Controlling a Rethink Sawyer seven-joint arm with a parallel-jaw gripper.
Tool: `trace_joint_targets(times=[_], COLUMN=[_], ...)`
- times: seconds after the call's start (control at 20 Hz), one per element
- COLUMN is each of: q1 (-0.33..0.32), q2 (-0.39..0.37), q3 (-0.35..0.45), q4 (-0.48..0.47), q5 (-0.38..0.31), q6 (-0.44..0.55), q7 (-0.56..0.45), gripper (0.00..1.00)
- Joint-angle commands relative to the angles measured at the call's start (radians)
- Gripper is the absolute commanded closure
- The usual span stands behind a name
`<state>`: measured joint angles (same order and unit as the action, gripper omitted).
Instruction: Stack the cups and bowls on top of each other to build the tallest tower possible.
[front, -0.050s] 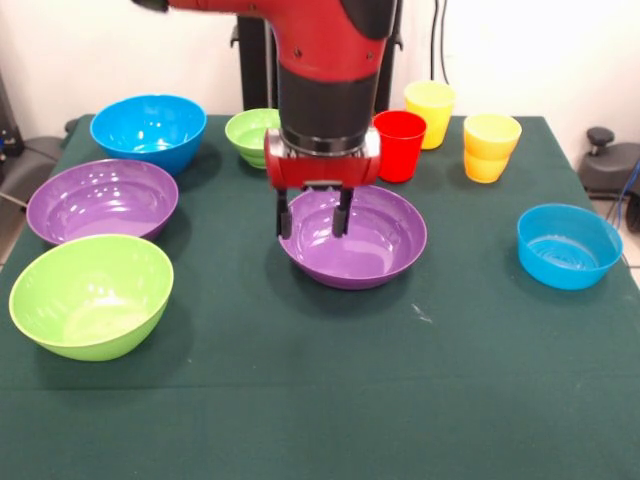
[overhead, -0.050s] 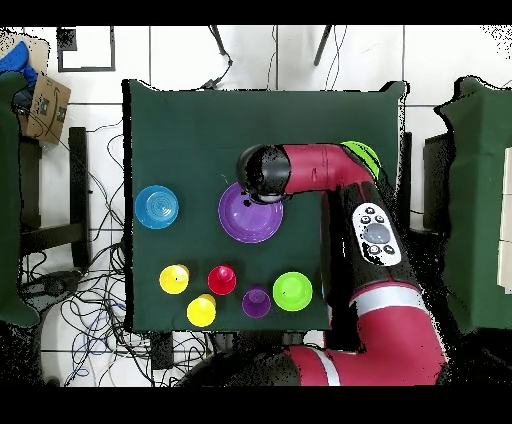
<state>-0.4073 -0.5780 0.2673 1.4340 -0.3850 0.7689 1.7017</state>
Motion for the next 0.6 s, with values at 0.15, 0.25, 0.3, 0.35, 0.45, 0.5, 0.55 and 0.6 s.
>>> trace_joint_targets(times=[0.15,0.25,0.3,0.35,0.45,0.5,0.55,0.6], q1=[-0.008,-0.009,-0.007,-0.005,-0.014,-0.019,-0.028,-0.039], q2=[-0.039,-0.057,-0.065,-0.071,-0.087,-0.100,-0.113,-0.125], q3=[0.083,0.086,0.086,0.086,0.087,0.086,0.089,0.094], q4=[-0.023,-0.005,0.012,0.026,0.076,0.090,0.097,0.097], q5=[0.016,0.024,0.025,0.027,0.032,0.033,0.035,0.039], q6=[0.153,0.155,0.146,0.135,0.104,0.106,0.115,0.133], q7=[-0.130,-0.124,-0.116,-0.106,-0.094,-0.099,-0.114,-0.134], gripper=[0.00,0.00,0.00,0.00,0.00,0.00,0.00,0.00])
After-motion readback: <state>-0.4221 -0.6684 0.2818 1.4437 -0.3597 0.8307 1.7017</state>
